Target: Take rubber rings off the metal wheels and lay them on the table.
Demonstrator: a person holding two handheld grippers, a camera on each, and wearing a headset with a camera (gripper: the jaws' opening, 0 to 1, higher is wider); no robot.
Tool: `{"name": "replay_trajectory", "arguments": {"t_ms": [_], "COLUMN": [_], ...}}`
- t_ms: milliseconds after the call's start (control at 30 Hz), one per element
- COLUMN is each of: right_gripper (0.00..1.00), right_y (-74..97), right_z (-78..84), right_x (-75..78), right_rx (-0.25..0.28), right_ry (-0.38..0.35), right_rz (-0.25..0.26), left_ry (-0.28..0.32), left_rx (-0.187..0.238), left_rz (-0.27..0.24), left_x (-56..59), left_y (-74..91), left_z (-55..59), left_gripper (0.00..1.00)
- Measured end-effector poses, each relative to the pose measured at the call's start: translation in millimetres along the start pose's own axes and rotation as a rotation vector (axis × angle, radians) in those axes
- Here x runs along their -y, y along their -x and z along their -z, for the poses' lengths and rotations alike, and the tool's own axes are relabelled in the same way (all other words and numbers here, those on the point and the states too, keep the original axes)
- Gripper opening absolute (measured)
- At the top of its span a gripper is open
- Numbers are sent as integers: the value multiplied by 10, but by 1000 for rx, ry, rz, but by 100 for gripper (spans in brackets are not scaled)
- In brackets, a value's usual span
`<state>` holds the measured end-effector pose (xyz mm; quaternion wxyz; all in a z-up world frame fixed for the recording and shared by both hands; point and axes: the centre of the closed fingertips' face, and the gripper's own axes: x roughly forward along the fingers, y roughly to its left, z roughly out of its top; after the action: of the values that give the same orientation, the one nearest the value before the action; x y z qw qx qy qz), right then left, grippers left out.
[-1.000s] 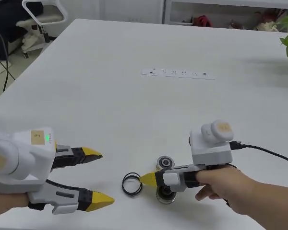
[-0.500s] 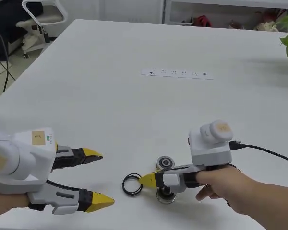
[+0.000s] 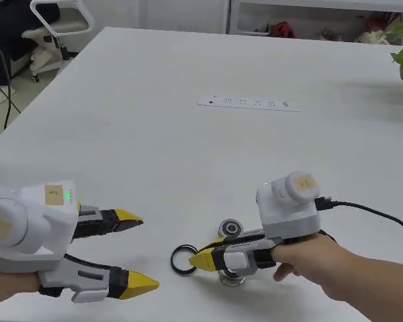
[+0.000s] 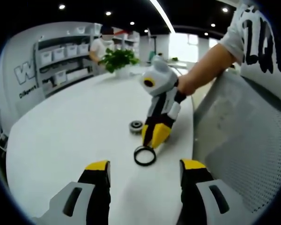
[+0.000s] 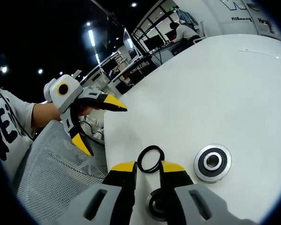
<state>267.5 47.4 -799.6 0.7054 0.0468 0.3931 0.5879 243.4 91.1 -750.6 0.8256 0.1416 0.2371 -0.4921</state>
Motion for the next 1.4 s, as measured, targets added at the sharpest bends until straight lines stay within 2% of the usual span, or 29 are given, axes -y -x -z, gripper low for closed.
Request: {"name": "replay_trajectory", "arguments": {"t_ms": [800, 1000, 1400], "right_gripper": [26, 27, 27], "right_y": [-29, -12, -20], "right_z": [67, 59, 31], "right_x": [-37, -15, -63], "right_rx": [-61, -58, -43], "right_ry": [194, 218, 221], "right_rz": [30, 42, 23], "left_ry": [-11, -10, -10], "left_rx": [-13, -15, -15], "left_rz": [7, 5, 5], "left_x": [70, 66, 55], "left_y": [1, 0, -3], "left_z": [-9, -1, 1], "left_gripper": [61, 61, 61]}}
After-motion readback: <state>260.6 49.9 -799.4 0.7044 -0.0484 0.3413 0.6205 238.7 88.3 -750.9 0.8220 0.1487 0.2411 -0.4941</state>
